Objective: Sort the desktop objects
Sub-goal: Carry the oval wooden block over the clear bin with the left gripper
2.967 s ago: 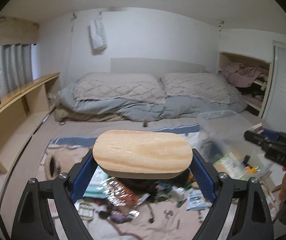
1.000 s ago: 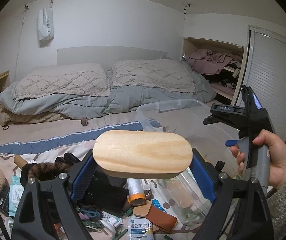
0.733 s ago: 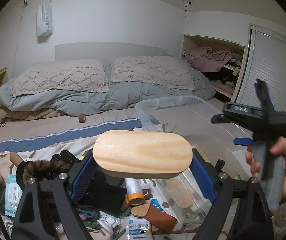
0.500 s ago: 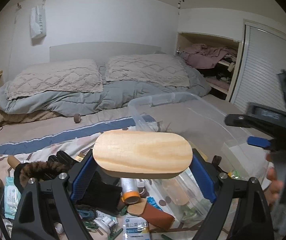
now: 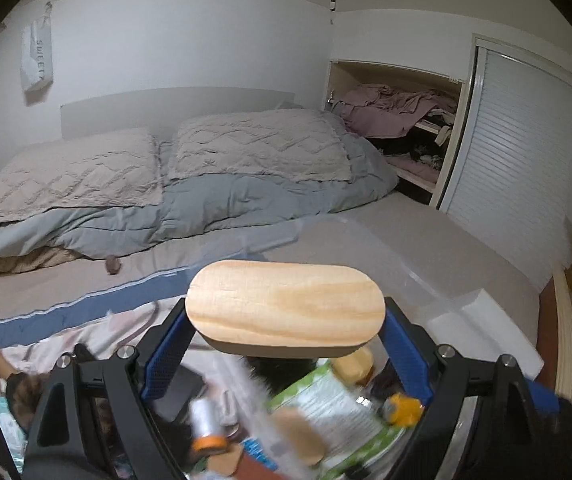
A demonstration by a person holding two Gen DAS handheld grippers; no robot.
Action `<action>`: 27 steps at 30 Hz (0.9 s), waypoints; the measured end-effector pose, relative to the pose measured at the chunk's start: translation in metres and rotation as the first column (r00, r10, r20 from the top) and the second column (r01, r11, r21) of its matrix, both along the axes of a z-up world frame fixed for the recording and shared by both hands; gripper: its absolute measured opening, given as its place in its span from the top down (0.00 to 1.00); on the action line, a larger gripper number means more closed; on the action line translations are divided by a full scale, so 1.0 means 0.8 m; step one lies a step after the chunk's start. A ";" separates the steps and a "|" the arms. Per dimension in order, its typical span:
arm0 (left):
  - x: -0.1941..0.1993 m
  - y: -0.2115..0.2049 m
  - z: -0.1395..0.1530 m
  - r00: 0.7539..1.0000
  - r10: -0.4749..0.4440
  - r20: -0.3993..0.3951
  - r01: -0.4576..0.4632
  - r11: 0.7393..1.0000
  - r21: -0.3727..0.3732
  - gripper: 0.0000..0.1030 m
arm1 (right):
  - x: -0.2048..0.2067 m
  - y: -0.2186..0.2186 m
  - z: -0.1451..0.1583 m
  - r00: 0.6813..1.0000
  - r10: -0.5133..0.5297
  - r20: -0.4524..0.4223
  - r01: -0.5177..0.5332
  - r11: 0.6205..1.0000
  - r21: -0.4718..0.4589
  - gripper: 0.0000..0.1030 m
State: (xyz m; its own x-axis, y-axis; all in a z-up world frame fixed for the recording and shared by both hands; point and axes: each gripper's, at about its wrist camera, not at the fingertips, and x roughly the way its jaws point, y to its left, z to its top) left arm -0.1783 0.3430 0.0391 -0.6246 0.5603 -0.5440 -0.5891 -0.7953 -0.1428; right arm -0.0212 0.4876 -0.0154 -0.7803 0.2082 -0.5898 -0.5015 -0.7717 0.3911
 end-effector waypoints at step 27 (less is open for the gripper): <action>-0.136 0.130 -0.110 0.916 0.352 0.190 -0.324 0.932 -0.165 0.13 | -0.005 0.009 -0.001 0.998 0.064 0.006 -0.064 0.997 0.046 0.02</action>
